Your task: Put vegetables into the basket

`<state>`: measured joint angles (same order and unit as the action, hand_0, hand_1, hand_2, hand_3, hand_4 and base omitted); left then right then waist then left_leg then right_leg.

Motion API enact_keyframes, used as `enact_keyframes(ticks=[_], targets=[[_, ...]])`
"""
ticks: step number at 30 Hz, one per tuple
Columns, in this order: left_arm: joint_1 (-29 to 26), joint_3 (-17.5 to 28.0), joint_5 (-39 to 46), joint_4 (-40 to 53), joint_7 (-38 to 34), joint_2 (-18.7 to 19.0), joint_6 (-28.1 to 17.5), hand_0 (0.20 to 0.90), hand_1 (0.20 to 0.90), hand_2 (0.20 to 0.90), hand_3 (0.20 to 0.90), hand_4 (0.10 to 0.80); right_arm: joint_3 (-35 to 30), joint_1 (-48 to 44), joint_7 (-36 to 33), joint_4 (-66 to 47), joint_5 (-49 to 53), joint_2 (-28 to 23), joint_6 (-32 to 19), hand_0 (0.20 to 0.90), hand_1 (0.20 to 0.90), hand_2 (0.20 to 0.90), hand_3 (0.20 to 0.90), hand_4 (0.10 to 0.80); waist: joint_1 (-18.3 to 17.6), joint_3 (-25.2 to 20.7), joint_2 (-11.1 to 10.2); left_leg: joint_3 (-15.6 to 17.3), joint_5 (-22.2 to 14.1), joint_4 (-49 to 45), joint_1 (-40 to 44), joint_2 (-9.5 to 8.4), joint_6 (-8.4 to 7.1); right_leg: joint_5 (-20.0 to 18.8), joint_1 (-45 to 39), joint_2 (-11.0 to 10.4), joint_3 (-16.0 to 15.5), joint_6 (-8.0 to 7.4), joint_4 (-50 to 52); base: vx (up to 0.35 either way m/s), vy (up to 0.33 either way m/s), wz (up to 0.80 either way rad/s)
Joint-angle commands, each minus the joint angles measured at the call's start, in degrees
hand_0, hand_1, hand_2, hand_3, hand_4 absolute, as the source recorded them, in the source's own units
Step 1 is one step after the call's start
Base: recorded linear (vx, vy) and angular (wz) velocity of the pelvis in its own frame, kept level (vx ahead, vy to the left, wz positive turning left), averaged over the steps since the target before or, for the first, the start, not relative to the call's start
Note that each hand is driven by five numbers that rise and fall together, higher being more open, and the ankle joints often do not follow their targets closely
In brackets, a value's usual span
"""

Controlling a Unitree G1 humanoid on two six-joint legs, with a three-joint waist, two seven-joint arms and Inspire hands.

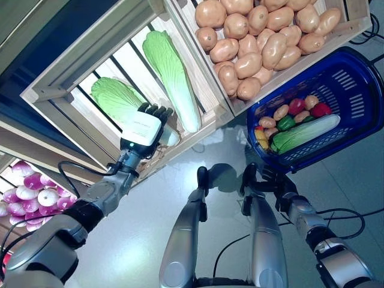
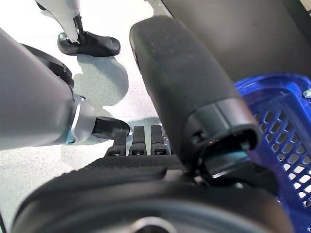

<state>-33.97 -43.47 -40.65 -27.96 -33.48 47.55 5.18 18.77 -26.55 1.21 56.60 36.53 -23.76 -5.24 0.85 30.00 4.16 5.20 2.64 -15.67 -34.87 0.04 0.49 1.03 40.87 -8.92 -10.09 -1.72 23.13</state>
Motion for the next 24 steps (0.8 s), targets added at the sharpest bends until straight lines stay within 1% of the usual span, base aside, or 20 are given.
enact_keyframes(ticks=[1,7,11,13,15,18,24], targets=[[1.3,5.7,1.8,0.8,-5.0,1.7,0.3,0.900,0.900,0.900,0.900,0.800,0.3,1.5,0.4,-1.8,2.5,-1.0,-1.7,0.900,0.900,0.900,0.900,0.800,0.2,-0.2,-0.8,-0.6,-2.0,-6.8,-5.9,0.45,-3.17,-0.8,-1.8,-0.1,-0.1,-2.30,-1.1,0.000,0.000,0.00],[4.0,6.9,1.3,1.3,-7.9,1.0,-0.8,0.900,0.900,0.900,0.900,0.800,0.3,2.2,0.5,-2.4,2.6,-1.4,-1.9,0.900,0.900,0.900,0.900,0.800,0.5,-0.2,-0.6,-0.8,-2.0,-6.8,-6.3,0.24,-3.16,-0.8,-1.5,-0.2,-0.2,-2.33,-1.2,0.003,0.000,0.01],[4.2,6.5,-0.6,1.7,-6.4,0.1,0.6,0.900,0.900,0.900,0.900,0.800,0.4,1.8,0.4,-3.0,2.6,-1.7,-1.4,0.900,0.900,0.900,0.900,0.800,0.5,-0.2,-0.3,-0.9,-1.9,-6.6,-6.5,0.03,-3.27,-0.8,-1.2,-0.3,-0.2,-2.33,-1.2,0.000,0.000,0.00],[3.9,6.2,-2.6,1.2,-6.8,0.0,1.0,0.900,0.900,0.900,0.900,0.800,0.4,1.6,0.6,-3.0,2.6,-2.0,-1.3,0.900,0.900,0.900,0.900,0.800,0.4,-0.2,-0.4,-0.8,-1.9,-6.7,-6.7,0.11,-3.25,-0.8,-1.0,-0.3,-0.1,-2.30,-1.1,0.000,0.000,0.00],[3.0,5.6,-3.8,0.1,-7.7,0.6,1.8,0.900,0.900,0.900,0.900,0.800,0.6,1.2,1.4,-2.8,2.9,-2.4,-1.6,0.900,0.900,0.900,0.900,0.800,0.2,-0.2,-0.6,-0.7,-1.9,-6.9,-7.0,0.29,-3.24,-0.8,-0.6,-0.2,-0.1,-2.29,-0.9,0.000,0.000,0.00],[1.7,5.1,-4.6,-1.6,-7.6,1.0,1.7,0.900,0.900,0.900,0.900,0.800,0.8,0.8,1.6,-3.0,3.1,-2.6,-1.7,0.900,0.900,0.900,0.900,0.800,-0.1,-0.2,-0.7,-0.6,-2.0,-7.3,-7.4,0.43,-3.24,-0.8,0.0,0.0,0.1,-2.27,-0.6,-0.001,0.009,-0.01],[-1.9,3.9,-8.4,-7.1,-10.2,1.4,-0.5,0.900,0.900,0.900,0.900,0.800,1.0,0.9,1.2,-3.7,3.1,-3.0,-1.7,0.900,0.900,0.900,0.900,0.800,-1.0,-0.2,-1.6,-0.3,-1.9,-8.2,-8.7,1.00,-3.25,-1.1,1.4,0.2,0.6,-2.33,0.0,-0.001,0.004,-0.01]])
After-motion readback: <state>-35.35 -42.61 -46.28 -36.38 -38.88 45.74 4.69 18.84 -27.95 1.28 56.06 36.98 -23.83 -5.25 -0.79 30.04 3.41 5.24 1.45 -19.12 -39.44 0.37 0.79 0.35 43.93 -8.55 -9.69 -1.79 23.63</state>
